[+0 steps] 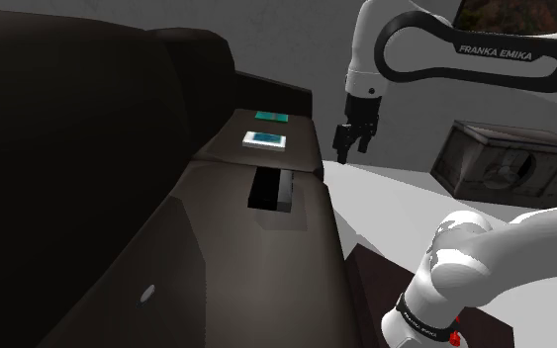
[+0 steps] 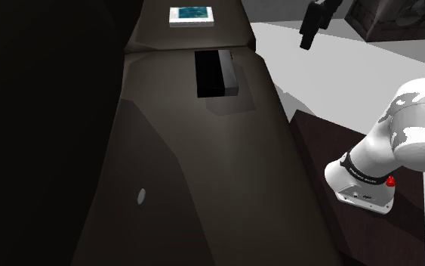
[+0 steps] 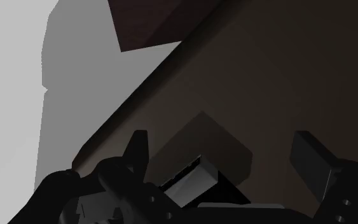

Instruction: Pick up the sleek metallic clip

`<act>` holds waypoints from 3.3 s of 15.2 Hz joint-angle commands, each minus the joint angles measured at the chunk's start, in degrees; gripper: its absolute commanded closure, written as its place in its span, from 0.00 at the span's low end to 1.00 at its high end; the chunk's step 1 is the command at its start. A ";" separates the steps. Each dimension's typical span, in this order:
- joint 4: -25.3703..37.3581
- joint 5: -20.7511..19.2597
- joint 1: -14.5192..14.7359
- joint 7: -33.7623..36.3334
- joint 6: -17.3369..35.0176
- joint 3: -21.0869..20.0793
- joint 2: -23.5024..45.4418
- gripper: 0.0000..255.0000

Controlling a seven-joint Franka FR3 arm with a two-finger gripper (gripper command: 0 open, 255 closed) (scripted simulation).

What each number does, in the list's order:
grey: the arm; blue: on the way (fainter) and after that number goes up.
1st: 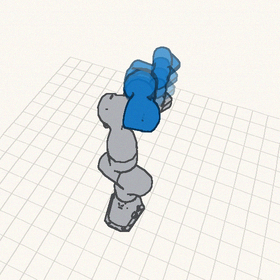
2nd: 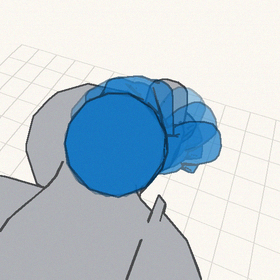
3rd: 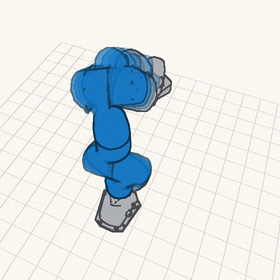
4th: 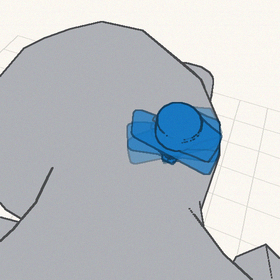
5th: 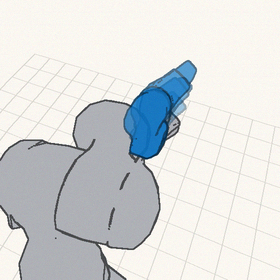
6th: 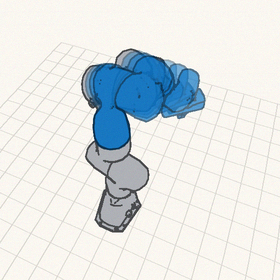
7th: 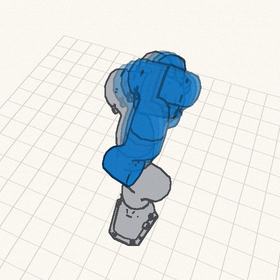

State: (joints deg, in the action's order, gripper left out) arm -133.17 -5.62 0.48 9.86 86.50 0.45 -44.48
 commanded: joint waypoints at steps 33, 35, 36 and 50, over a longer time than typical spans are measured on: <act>17.87 -4.35 0.60 70.64 25.85 -40.17 49.67 0.00; 22.17 -8.28 2.47 75.60 25.39 -40.14 55.47 0.00; 24.48 -10.11 3.67 77.84 25.00 -39.82 58.31 0.00; 59.11 -22.95 20.69 92.17 16.85 -31.65 89.13 0.00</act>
State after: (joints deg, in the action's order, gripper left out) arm -74.45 -28.30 20.89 101.79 102.97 -31.45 43.87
